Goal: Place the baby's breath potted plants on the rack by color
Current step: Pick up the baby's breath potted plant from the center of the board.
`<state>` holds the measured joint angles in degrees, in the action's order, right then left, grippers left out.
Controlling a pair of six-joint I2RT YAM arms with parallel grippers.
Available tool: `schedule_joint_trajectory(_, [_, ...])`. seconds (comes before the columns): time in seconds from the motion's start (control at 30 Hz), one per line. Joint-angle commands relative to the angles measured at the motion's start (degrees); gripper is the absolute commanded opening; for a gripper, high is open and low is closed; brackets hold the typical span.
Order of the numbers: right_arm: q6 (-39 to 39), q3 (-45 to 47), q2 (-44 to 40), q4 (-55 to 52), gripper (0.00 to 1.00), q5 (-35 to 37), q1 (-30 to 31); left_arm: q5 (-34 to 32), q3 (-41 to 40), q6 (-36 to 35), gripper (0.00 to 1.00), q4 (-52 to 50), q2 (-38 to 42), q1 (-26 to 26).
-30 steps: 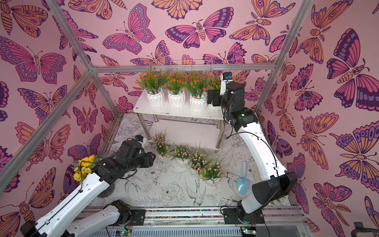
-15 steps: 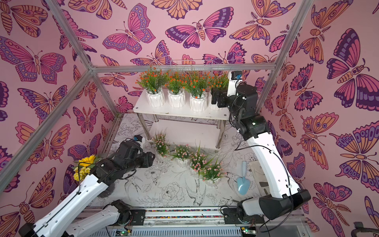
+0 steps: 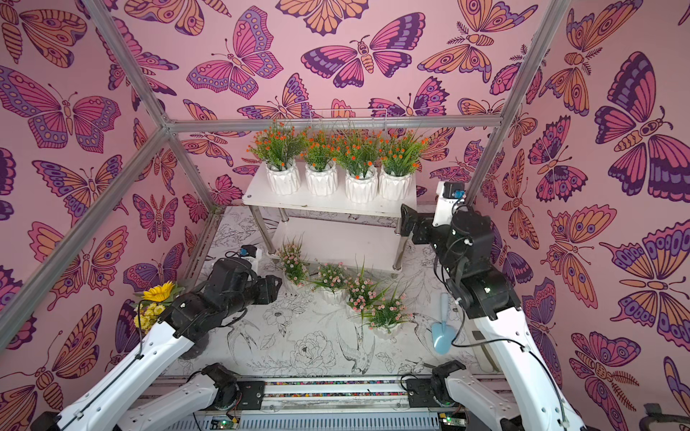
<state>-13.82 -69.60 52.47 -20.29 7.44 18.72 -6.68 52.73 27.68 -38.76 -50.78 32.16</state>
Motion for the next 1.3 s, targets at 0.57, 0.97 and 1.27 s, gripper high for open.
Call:
schedule_joint_trajectory(0.57, [-12.0,10.0,-10.4,-26.1,1.0,5.2,-0.4,1.6,-7.3,0.3,0.68,18.0,-1.9,-0.1])
schedule_joint_trajectory(0.97, [-15.0,13.6,-10.0,-30.8,0.99,-2.2,-5.0,6.6,-8.9,-0.1,0.71,20.4,-0.9,-0.1])
schedule_joint_trajectory(1.27, [-13.5,22.0,-5.3,-26.0,1.0,-18.1,-18.8,6.5,-9.7,-2.8,0.69,22.8,-7.0,-0.1])
